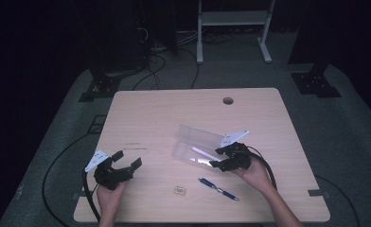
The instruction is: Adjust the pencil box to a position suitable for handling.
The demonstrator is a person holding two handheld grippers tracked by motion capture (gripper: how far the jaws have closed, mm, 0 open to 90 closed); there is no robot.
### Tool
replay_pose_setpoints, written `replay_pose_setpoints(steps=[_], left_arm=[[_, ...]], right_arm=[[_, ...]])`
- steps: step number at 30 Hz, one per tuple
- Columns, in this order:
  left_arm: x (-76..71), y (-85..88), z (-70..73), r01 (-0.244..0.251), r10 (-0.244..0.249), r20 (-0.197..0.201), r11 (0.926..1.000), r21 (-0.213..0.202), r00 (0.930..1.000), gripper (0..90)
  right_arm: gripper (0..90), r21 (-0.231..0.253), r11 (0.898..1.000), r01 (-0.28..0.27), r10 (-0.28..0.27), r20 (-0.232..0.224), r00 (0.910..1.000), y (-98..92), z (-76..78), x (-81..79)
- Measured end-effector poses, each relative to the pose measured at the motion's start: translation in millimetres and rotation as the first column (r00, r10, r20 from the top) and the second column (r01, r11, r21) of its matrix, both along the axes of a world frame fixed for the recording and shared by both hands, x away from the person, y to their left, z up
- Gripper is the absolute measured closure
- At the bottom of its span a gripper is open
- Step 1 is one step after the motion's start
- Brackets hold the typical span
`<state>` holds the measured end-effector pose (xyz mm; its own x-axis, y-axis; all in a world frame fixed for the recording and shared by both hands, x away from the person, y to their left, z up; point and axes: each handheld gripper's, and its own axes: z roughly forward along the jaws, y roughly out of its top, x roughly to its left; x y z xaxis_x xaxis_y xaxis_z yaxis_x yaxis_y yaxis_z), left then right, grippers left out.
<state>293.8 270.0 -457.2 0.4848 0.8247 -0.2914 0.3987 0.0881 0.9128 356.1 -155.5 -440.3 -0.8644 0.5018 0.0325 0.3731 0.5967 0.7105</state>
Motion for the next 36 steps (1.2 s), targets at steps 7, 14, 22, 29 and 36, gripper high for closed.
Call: replay_pose_setpoints(steps=[7, 14, 22, 29, 36], left_arm=[[-0.1, 0.2, 0.1, -0.002, 0.002, 0.0, 1.0, -0.002, 1.0, 2.1], [-0.3, -0.5, 0.1, 0.0, 0.0, 0.001, 1.0, 0.003, 1.0, 2.1], [-0.2, -0.7, 0.0, 0.001, -0.001, 0.0, 1.0, 0.003, 1.0, 2.1], [-0.5, -1.2, 0.2, 0.001, -0.001, 0.0, 1.0, 0.005, 1.0, 2.1], [-0.3, -1.6, 0.2, 0.003, -0.003, -0.001, 1.0, 0.008, 1.0, 2.1]], right_arm=[[40.0, -0.013, 1.0, -0.013, 0.014, 0.005, 0.9999, -4.3, 2.7, -12.9], [39.0, -0.005, 1.0, -0.018, 0.018, 0.001, 0.9998, -9.6, -0.3, -23.8], [38.9, -0.014, 0.999, -0.038, 0.038, -0.005, 0.9993, -10.3, -5.5, -38.9], [39.2, -0.013, 0.999, -0.044, 0.044, -0.008, 0.999, -11.6, -8.3, -46.0], [39.5, -0.024, 0.999, -0.048, 0.048, -0.02, 0.9987, -12.6, -15.6, -52.3]])
